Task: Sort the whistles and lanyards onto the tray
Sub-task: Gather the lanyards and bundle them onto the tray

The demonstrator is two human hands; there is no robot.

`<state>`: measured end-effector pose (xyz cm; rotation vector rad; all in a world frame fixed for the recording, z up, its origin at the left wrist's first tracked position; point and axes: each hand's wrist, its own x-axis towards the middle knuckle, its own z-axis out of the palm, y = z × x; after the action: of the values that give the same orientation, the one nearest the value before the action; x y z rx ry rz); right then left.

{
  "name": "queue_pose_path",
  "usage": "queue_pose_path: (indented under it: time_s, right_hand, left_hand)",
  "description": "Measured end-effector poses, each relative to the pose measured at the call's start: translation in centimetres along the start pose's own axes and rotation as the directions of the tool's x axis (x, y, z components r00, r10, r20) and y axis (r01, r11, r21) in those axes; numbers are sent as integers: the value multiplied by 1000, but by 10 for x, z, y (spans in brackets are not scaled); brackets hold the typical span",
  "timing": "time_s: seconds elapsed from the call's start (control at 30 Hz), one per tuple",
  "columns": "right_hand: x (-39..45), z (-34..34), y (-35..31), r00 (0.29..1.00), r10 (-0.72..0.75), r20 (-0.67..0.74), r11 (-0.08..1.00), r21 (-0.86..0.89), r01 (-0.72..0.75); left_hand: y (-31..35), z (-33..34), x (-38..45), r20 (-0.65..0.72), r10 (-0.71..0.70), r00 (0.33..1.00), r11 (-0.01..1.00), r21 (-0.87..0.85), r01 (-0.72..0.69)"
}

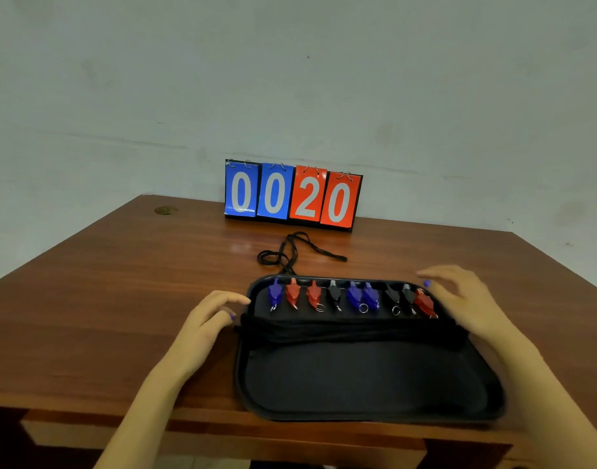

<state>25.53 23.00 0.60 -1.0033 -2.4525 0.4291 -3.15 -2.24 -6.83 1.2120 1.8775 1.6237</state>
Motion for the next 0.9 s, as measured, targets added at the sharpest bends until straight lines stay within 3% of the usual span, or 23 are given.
queue_pose_path:
  time_s: [0.2, 0.27, 0.37, 0.53, 0.67, 0.77, 0.83, 0.9]
  right_hand:
    - [74, 48, -104, 945, -129, 301, 992, 41, 123]
    - [99, 76, -123, 932, -100, 348, 994, 84, 75]
    - [125, 113, -142, 900, 49, 434, 998, 14, -61]
    - [149, 148, -152, 859, 204, 469, 971, -207, -117]
    - [160, 142, -167, 803, 236, 548, 969, -199, -149]
    - [161, 131, -174, 803, 215, 555, 973, -195, -126]
    - [162, 128, -175, 801, 189, 568, 982, -119, -147]
    - [163, 126, -182, 824, 150, 547, 973, 66, -221]
  left_hand:
    - [-1, 2, 7, -275, -98, 956, 993, 34, 111]
    - [-1, 1, 11, -312, -123, 942, 989, 35, 141]
    - [-3, 0, 15, -352, -155, 923, 986, 6, 168]
    - [-5, -1, 18, -391, -176, 903, 983, -27, 180]
    - [-4, 0, 19, -378, -166, 911, 984, -7, 177]
    - [-3, 0, 18, -369, -171, 913, 984, -14, 179]
    - [-1, -1, 16, -365, -176, 914, 984, -29, 178]
    - [1, -1, 15, -363, -177, 915, 984, -50, 171]
